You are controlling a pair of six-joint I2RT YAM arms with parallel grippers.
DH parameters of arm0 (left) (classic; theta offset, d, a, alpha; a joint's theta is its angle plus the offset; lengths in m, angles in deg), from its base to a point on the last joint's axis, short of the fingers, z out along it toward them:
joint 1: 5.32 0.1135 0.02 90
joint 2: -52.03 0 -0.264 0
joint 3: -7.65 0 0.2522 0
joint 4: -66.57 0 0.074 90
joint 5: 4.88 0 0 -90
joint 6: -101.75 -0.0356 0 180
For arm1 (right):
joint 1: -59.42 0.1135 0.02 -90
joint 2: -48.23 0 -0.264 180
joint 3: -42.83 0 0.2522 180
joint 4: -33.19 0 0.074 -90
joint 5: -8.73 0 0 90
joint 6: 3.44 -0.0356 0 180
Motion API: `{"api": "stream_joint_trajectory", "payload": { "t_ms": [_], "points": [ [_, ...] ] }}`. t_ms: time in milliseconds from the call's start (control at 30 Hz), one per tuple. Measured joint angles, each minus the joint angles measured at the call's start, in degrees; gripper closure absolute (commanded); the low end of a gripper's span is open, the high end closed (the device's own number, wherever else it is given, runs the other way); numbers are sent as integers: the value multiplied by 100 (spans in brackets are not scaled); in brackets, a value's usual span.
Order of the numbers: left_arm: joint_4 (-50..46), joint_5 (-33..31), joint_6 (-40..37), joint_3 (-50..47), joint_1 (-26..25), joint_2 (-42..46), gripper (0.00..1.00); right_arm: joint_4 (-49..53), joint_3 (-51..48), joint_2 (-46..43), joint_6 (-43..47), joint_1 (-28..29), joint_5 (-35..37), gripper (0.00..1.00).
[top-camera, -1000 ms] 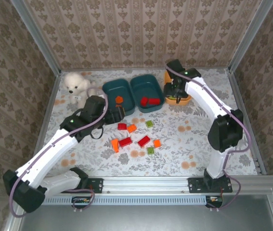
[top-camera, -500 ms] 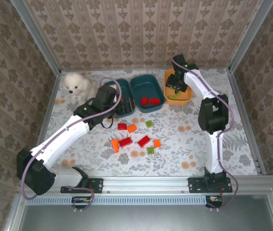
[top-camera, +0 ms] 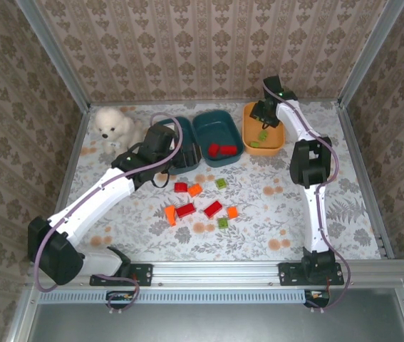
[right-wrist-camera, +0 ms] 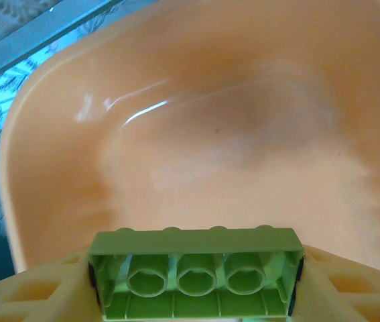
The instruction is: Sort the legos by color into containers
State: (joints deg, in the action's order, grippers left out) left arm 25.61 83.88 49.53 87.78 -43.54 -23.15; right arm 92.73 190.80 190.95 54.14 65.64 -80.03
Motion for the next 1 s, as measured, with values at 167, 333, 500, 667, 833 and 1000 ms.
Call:
{"api": "stream_joint_trajectory", "payload": {
  "t_ms": [167,333,500,667,833,1000],
  "points": [
    [-22,0,-68,136,0,-129,8,299,166,238,-201,-33,94,42],
    [-24,0,-131,168,4,-188,8,590,173,332,-417,-33,216,34],
    [-33,-2,-149,170,4,-199,8,824,302,361,-557,-33,289,20],
    [-68,-2,-166,175,4,-199,7,841,376,334,-542,-11,297,15],
    [-116,-24,-166,175,17,-155,8,837,376,46,-507,44,306,18],
    [-413,-48,-197,175,122,0,10,629,203,-846,-310,297,304,21]
  ]
}}
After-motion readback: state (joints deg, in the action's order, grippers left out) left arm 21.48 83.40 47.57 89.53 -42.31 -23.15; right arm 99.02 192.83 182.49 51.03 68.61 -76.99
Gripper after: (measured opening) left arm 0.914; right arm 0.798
